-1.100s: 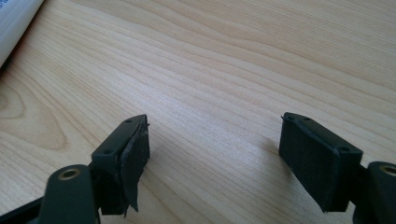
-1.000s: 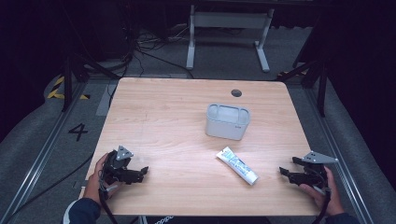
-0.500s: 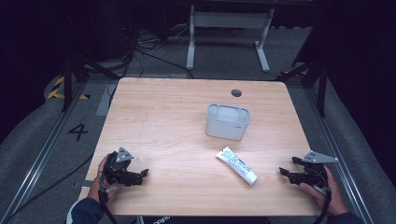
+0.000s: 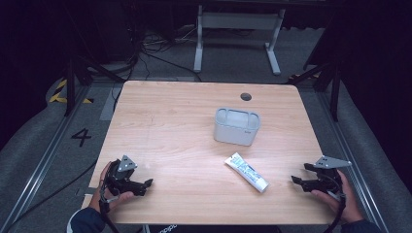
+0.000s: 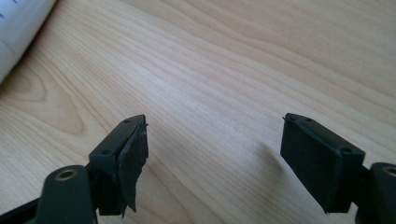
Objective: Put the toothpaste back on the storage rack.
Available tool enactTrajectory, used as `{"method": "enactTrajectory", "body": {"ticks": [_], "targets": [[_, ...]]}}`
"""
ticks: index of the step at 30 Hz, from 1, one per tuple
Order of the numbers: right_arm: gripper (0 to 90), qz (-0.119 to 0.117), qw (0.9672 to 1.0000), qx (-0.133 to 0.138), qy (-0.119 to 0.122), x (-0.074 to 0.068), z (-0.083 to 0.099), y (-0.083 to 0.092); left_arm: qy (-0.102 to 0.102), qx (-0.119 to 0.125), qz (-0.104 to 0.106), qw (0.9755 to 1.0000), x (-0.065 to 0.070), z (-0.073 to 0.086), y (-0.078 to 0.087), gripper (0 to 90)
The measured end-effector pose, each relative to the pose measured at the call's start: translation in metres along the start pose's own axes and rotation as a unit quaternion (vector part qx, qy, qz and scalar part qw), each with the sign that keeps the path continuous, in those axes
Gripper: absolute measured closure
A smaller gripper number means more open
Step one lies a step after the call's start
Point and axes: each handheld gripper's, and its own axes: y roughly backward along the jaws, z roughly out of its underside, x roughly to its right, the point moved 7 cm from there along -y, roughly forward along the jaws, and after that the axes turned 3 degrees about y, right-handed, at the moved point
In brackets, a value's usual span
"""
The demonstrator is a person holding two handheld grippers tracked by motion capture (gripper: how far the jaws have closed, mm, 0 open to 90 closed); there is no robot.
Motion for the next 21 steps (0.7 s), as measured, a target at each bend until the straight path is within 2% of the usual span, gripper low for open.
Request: {"method": "enactTrajectory", "body": {"ticks": [3, 11, 21], "targets": [[24.2, -0.006, 0.9999, 0.009, 0.001, -0.002, -0.007, 0.003, -0.009, -0.001, 0.001, 1.0000, -0.001, 0.000, 0.000, 0.5], [24.5, -0.014, 0.9997, 0.009, 0.016, -0.011, -0.021, 0.007, -0.009, -0.001, 0.001, 1.0000, -0.001, 0.000, 0.000, 0.5], [24.8, -0.023, 0.9990, 0.021, 0.032, -0.021, -0.046, 0.013, -0.009, -0.001, 0.001, 1.0000, -0.001, 0.000, 0.000, 0.5]]}}
